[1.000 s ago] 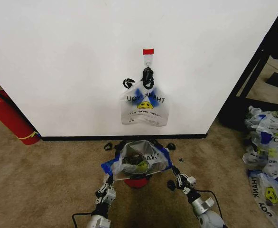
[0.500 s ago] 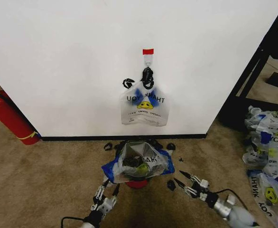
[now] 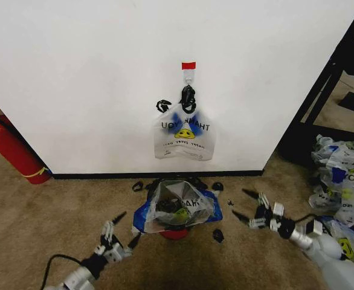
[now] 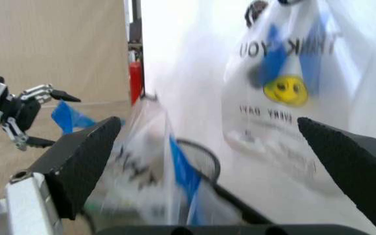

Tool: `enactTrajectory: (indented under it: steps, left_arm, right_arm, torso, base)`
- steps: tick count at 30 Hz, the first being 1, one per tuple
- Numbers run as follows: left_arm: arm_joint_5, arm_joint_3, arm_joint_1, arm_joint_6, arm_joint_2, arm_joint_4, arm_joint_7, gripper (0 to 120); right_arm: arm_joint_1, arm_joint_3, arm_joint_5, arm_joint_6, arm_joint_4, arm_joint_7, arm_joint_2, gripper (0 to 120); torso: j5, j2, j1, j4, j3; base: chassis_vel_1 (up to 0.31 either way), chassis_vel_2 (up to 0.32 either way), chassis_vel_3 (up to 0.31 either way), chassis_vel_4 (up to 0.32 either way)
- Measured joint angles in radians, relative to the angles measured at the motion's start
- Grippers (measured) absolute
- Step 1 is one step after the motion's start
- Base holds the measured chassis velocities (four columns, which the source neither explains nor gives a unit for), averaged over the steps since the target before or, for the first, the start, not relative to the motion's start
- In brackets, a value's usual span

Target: Pick up the garbage bag from the wall and place it over the trash bin.

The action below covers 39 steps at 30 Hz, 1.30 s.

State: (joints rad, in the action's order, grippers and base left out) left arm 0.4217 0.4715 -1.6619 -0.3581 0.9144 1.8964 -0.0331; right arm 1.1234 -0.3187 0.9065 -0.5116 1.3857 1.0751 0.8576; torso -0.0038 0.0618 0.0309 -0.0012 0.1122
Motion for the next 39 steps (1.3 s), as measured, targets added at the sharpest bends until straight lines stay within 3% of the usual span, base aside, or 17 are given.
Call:
enactTrajectory:
  steps: [3, 9, 13, 18, 21, 24, 29, 33, 39]
  left_arm:
    - [-0.057, -0.012, 0.021, 0.032, -0.023, 0.024, 0.008, 100]
    - [-0.354, -0.088, 0.147, 0.197, -0.103, 0.115, 0.074, 100]
    - [-0.536, -0.124, 0.245, 0.284, -0.155, 0.121, 0.131, 100]
    - [-0.615, -0.12, 0.294, 0.323, -0.232, 0.114, 0.21, 100]
    - [-0.679, -0.131, 0.314, 0.387, -0.269, 0.137, 0.239, 100]
    - [-0.765, -0.157, 0.34, 0.531, -0.257, 0.183, 0.244, 100]
    - [-0.819, -0.154, 0.339, 0.62, -0.226, 0.216, 0.24, 100]
    - [-0.827, -0.153, 0.341, 0.692, -0.219, 0.248, 0.223, 100]
    - [-0.885, -0.221, 0.44, 0.918, -0.224, 0.287, 0.149, 100]
  right_arm:
    - [-0.034, 0.024, -0.01, 0.039, 0.007, -0.009, -0.009, 100]
    - [-0.18, 0.123, -0.057, 0.172, -0.067, 0.037, -0.005, 100]
    - [-0.294, 0.202, -0.082, 0.213, -0.141, 0.056, 0.014, 100]
    - [-0.414, 0.278, -0.102, 0.243, -0.22, 0.102, 0.037, 98]
    - [-0.479, 0.305, -0.128, 0.287, -0.265, 0.167, 0.053, 84]
    - [-0.591, 0.369, -0.186, 0.311, -0.378, 0.25, 0.112, 75]
    - [-0.684, 0.427, -0.234, 0.312, -0.456, 0.277, 0.183, 75]
    - [-0.704, 0.441, -0.281, 0.306, -0.479, 0.286, 0.218, 74]
    - [-0.721, 0.415, -0.374, 0.301, -0.524, 0.356, 0.257, 74]
  torso:
    - [-0.0003, 0.0, 0.0, 0.0002, 0.0]
    - [-0.0001, 0.0, 0.0, -0.0003, 0.0]
    - [-0.0003, 0.0, 0.0, -0.0003, 0.0]
    - [-0.0003, 0.0, 0.0, 0.0001, 0.0]
    - [-0.0002, 0.0, 0.0, 0.0, 0.0]
    - [-0.0004, 0.0, 0.0, -0.0012, 0.0]
    - [-0.0007, 0.0, 0.0, 0.0013, 0.0]
    - [-0.0003, 0.0, 0.0, -0.0002, 0.0]
    - [-0.0004, 0.0, 0.0, -0.0001, 0.0]
  base:
    - [0.0, 0.0, 0.0, 0.0]
    - [0.0, 0.0, 0.0, 0.0]
    - [0.0, 0.0, 0.0, 0.0]
    - [0.0, 0.0, 0.0, 0.0]
    - [0.0, 0.0, 0.0, 0.0]
    - [0.0, 0.0, 0.0, 0.0]
    - [0.0, 0.0, 0.0, 0.0]
    - [0.0, 0.0, 0.0, 0.0]
    - [0.0, 0.0, 0.0, 0.0]
